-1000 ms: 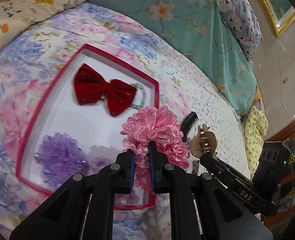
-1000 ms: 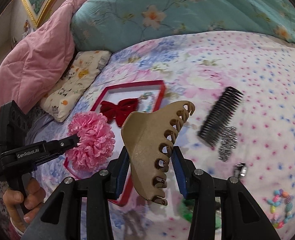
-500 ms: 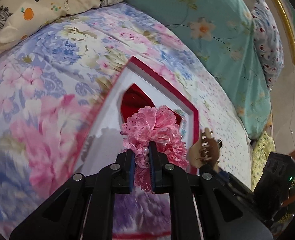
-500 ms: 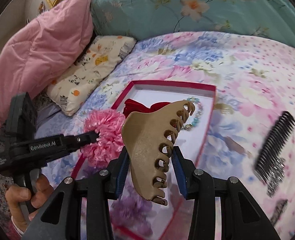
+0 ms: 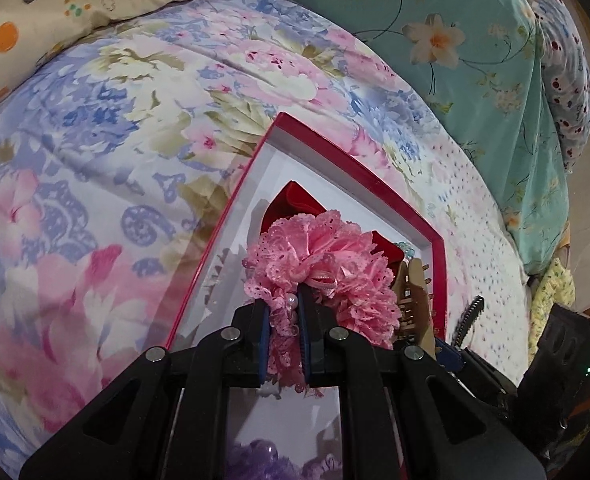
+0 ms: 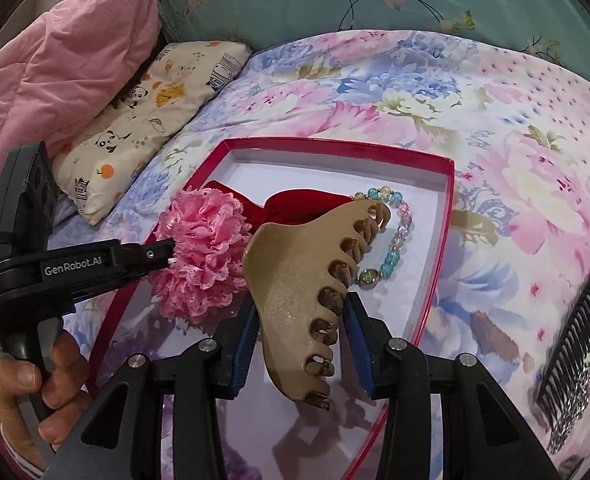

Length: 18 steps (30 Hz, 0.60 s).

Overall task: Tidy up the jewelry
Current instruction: 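Carry the pink flower clip and beige claw clip into the tray and release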

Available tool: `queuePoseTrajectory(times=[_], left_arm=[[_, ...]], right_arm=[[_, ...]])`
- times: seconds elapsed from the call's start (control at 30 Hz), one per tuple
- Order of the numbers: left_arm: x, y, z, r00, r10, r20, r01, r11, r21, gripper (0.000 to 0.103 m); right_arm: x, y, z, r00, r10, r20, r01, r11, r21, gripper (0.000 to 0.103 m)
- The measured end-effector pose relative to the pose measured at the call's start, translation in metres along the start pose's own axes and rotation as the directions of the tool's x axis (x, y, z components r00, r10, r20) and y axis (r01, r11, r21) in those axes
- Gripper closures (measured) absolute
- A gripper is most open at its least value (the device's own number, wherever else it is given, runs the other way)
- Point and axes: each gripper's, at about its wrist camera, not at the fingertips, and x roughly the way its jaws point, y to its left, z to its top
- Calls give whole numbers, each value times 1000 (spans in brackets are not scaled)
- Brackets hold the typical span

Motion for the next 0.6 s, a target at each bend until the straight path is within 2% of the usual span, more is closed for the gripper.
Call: queuePoseTrajectory(times=[0.23, 0.33, 0.4, 0.43, 0.53, 0.6], left_arm=[[2, -6, 2, 1000, 19, -13, -18, 999, 27, 92], [1, -6, 1, 1000, 17, -22, -17, 1000, 25, 85], [0, -8, 0, 999, 17, -29, -16, 1000, 26, 79], [-1, -11, -1, 999, 21, -31, -20, 999, 33, 72], [-5, -19, -2, 998, 54, -18, -52, 997, 60, 44], [-7, -22, -2, 999, 47, -14, -47, 997, 59, 41]], right_arm=[[7, -4, 4, 1000, 5, -7, -5, 1000, 4, 58], [4, -5, 3, 1000, 15, -6, -14, 1000, 11, 57], [1, -5, 3, 1000, 22, 1, -22, 1000, 16, 57], [-1, -5, 2, 1000, 20, 5, -20, 1000, 14, 57], [-4, -4, 0, 1000, 18, -1, -18, 1000, 11, 56], [-8, -4, -1, 1000, 21, 2, -21, 1000, 11, 55]])
